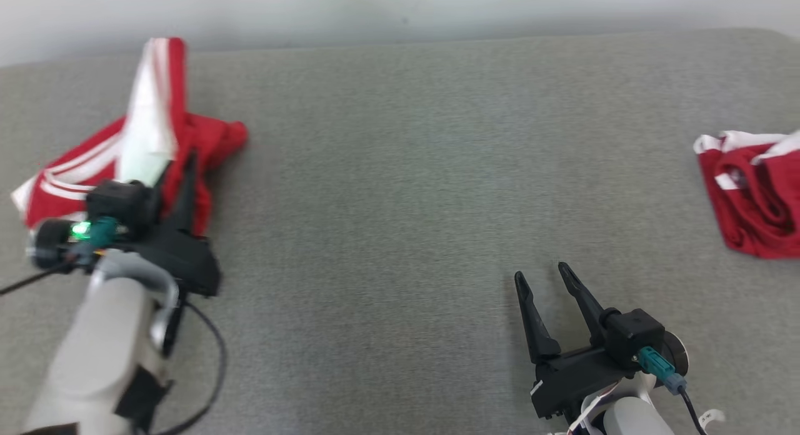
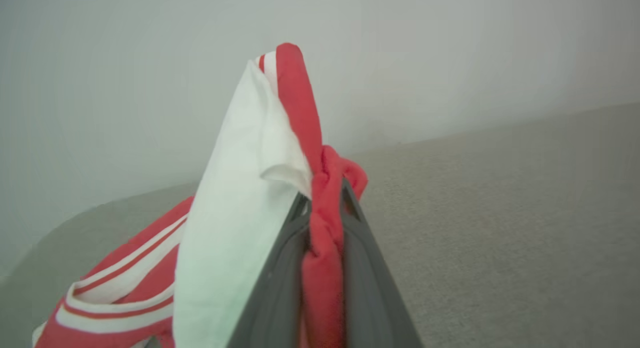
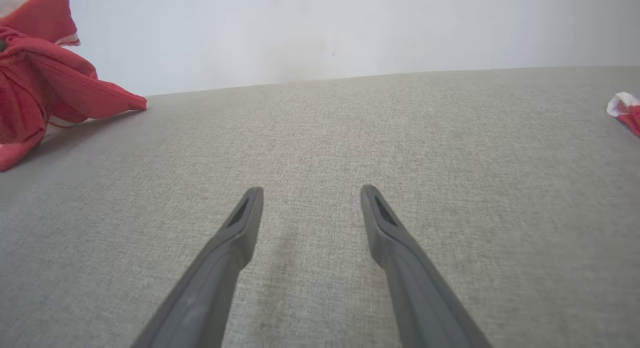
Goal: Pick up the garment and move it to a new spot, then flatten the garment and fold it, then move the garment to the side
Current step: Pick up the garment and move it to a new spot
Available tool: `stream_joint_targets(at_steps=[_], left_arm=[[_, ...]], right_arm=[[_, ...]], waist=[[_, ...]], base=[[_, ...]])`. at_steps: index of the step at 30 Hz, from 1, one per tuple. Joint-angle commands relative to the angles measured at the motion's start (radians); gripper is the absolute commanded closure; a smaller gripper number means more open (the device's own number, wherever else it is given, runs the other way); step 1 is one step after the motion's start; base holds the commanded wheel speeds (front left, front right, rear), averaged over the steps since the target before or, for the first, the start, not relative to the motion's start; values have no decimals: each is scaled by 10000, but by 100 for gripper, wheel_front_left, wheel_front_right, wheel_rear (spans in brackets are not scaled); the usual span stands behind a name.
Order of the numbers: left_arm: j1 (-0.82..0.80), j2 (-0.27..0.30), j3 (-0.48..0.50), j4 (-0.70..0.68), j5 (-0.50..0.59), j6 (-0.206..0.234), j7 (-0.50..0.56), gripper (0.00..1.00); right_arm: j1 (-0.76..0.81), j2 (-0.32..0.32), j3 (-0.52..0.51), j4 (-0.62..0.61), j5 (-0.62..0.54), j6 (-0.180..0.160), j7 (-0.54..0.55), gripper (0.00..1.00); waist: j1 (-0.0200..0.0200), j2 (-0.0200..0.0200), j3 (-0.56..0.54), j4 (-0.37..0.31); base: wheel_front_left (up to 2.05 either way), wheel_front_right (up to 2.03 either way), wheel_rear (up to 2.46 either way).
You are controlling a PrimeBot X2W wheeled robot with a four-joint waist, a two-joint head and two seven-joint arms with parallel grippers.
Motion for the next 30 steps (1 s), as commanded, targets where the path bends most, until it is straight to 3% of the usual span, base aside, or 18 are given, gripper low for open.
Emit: stream_joint_targets(at_steps=[1, 4, 10, 15, 18, 19, 20, 21, 22, 26, 30], left_arm=[[161, -227, -117, -139, 60, -26, -33, 100], [392, -1026, -466, -457, -54, -70, -34, 100], [563, -2019, -1678, -622, 9, -64, -34, 100], [660, -2241, -3347, -793, -72, -65, -35, 100], [726, -2130, -3771, -806, -190, -53, -35, 100], [800, -2077, -3799, -840, -206, -54, -35, 51], [893, -2043, -3759, -870, -200, -54, -35, 11], [893, -2043, -3759, -870, -200, -54, -35, 11], [970, -1986, -3623, -918, -134, -54, -35, 0], [1549, -1944, -2913, -983, -34, -48, -35, 0], [2239, -1913, -1914, -1443, 213, 231, -33, 0]], right_arm=[[121, 66, -12, 39, 100, -28, 1, 0], [214, 151, -140, 70, 129, -28, 1, 0], [210, 222, -265, 96, 162, -28, 1, 0], [174, 262, -247, 75, 167, -28, 1, 0], [138, 269, -263, 47, 238, -28, 1, 0], [147, 272, -278, 36, 240, -28, 1, 0], [170, 276, -293, 33, 251, -28, 1, 0], [170, 276, -293, 33, 251, -28, 1, 0], [197, 279, -309, 29, 259, -28, 1, 0], [297, 283, -296, 18, 408, -28, 1, 0], [293, 277, -250, -3, 515, -28, 1, 0]], waist=[[1, -1, -284, -583], [1, -1, -373, -1197], [1, -1, -382, -2027], [1, -1, -352, -2515], [1, -1, -361, -2659], [1, -1, -364, -2670], [1, -1, -382, -2669], [1, -1, -382, -2669], [1, -1, -397, -2653], [1, -1, -510, -2490], [1, -1, -659, -2296]], base=[[0, 0, 0], [0, 0, 0], [0, 0, 0], [0, 0, 0], [0, 0, 0], [0, 0, 0], [0, 0, 0], [0, 0, 0], [0, 0, 0], [0, 0, 0], [0, 0, 0]])
